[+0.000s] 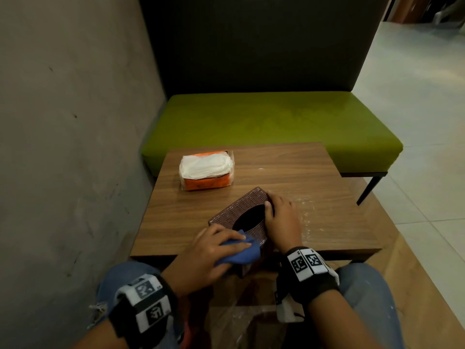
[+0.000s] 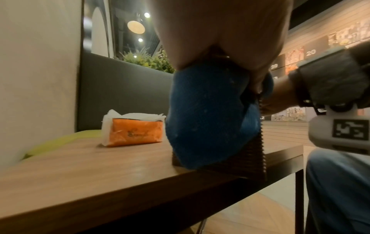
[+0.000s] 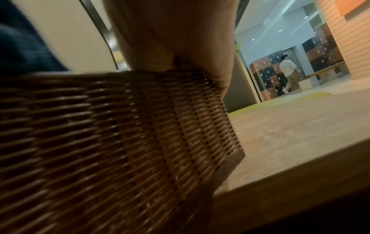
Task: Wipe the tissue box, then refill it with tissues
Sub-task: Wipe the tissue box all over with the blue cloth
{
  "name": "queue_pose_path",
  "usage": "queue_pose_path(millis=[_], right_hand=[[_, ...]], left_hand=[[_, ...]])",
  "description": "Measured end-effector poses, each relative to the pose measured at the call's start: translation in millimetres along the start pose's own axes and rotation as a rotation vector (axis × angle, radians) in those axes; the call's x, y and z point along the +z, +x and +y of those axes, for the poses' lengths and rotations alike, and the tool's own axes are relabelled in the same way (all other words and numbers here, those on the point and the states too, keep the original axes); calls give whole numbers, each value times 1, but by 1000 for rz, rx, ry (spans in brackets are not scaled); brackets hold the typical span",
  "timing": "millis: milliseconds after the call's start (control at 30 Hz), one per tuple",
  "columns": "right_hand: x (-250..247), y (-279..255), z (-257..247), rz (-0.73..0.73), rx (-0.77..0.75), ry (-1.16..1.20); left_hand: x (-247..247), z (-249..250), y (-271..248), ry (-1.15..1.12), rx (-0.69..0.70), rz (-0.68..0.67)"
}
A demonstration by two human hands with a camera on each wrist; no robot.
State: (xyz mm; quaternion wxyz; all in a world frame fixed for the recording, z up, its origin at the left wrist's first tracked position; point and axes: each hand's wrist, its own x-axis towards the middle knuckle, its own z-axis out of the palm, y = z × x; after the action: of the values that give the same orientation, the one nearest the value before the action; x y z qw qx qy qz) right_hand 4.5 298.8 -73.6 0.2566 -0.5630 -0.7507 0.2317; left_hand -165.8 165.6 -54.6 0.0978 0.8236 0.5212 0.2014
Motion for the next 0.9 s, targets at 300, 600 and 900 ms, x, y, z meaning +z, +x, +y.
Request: queue_pose_path(millis=[300,600,900], right_hand=[[-3,15,10,-124,-46,-31],[-7,19,14,-182,-90,-111],[-2,22,21,-198,-94,-125]], left_hand=[[8,-30,60,-154,-315,251],[6,-16,12,-310,-135,60],[10,-27,76,-283,-193,117]])
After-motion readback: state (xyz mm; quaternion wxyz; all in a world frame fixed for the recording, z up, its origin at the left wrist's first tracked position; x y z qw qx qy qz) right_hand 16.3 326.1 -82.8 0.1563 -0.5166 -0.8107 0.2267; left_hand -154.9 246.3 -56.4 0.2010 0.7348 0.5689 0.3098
